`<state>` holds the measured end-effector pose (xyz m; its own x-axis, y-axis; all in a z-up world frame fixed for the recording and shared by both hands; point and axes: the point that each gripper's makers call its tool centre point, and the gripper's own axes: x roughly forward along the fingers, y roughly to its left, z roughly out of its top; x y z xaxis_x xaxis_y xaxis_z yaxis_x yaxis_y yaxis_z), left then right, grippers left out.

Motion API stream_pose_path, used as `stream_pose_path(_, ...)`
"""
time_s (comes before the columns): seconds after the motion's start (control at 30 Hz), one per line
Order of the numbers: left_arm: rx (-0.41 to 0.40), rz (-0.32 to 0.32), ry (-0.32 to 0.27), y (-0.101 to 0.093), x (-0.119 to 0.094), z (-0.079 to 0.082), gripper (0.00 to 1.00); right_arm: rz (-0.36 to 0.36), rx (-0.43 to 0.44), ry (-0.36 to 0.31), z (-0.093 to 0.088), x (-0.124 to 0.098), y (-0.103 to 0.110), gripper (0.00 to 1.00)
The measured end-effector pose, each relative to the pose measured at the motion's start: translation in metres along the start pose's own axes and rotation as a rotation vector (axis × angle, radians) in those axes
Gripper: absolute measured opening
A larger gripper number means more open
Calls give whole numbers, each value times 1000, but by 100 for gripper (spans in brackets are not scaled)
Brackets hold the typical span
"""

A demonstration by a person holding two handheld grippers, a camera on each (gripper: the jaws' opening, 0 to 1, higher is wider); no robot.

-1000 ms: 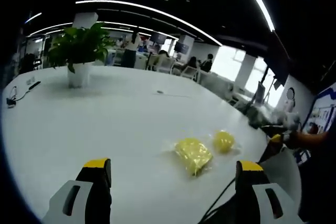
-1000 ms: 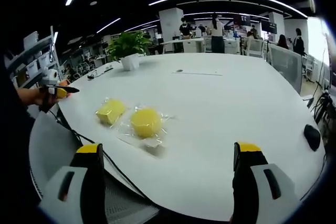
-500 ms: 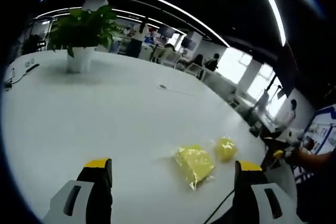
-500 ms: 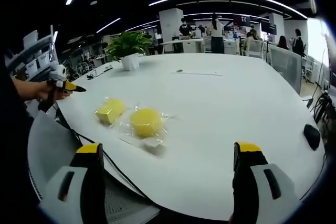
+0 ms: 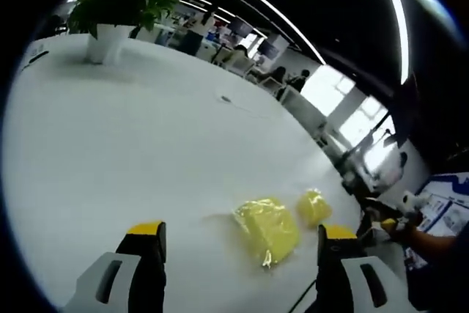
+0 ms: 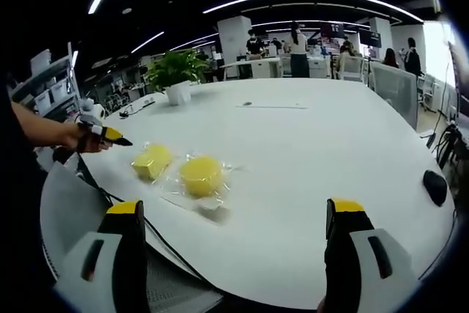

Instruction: Compare the silicone blocks by pressing each to a similar depth, holding the contact briefly, and releasing to observe deformation and rebound differences across the visible hardness samples.

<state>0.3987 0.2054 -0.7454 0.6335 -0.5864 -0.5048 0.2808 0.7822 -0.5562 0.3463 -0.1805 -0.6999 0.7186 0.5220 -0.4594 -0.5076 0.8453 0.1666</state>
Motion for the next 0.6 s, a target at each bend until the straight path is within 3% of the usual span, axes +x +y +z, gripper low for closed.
stream_pose_path(0.1,-2,-2,21,2,10,-2,83,6,-3,3,1,0,1,96)
stream_pose_path(0.3,-21,-13,6,6,26,-1,74,9,2,17,-3,1,-2,96)
stream_pose_path(0.53,-89,-30,-16,6,36,0,58,20,1,33,-7,4,-2,96)
stream_pose_path(0.6,-54,-15,-34,9,39,3,51,24,2,40,-8,6,-2,96)
